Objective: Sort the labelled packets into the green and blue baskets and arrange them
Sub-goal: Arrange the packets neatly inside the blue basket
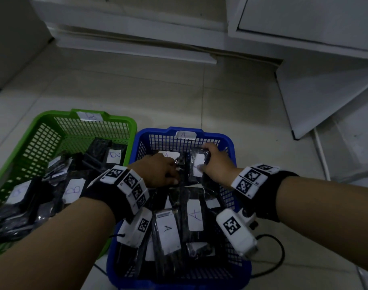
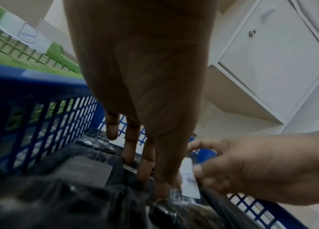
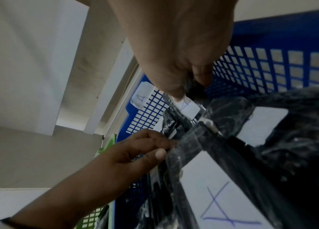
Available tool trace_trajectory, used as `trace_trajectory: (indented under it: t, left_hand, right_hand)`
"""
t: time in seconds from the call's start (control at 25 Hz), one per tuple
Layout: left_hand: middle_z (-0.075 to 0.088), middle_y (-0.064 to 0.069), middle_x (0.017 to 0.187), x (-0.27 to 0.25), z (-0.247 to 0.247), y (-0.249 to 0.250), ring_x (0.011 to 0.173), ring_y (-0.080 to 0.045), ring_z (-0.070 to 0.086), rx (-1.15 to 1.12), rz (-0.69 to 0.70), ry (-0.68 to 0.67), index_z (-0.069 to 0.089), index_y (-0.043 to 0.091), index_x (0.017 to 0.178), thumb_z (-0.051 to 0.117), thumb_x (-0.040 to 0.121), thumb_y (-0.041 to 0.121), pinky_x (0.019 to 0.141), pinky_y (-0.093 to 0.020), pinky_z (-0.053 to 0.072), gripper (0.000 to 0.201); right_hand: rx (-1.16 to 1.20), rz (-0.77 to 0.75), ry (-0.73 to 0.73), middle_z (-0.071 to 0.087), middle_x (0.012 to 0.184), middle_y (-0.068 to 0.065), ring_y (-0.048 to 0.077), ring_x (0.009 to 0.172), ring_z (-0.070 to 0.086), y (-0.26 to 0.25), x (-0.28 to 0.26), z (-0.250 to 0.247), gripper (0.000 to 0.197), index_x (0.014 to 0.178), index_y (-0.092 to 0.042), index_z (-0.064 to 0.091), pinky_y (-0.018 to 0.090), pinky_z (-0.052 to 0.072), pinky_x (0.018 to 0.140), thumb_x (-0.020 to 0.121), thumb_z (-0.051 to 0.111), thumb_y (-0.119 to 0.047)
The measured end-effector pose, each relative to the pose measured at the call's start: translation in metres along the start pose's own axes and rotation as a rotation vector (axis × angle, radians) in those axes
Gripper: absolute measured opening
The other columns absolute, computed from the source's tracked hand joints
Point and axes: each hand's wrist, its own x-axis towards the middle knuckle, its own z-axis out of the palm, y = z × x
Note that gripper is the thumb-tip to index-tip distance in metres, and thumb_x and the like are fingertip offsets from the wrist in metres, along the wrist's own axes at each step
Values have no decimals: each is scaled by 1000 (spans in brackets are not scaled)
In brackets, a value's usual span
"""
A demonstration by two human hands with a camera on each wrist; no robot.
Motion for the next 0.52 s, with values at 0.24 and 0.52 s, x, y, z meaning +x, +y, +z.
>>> trace_trajectory:
  t: [0.24,0.52]
  left_hand:
    - [31,15,148,-6,3,-2,133,-17,32,-40,-13,-13,49,45,129,42,94,51,108,-46,28,37]
    - [30,9,148,-10,3,-2,134,-20,29,25,-56,-16,46,46,133,37,95,51,110,-47,24,39]
  right_hand:
    - [-179,13,9,38,134,17,34,109,54,7,4,17,55,131,-21,45,27,43,92,82,63,-4]
    - [-294,-97,-155,35,130,11,26,114,49,4,-5,3,34,125,-17,58,17,33,96,92,59,-23]
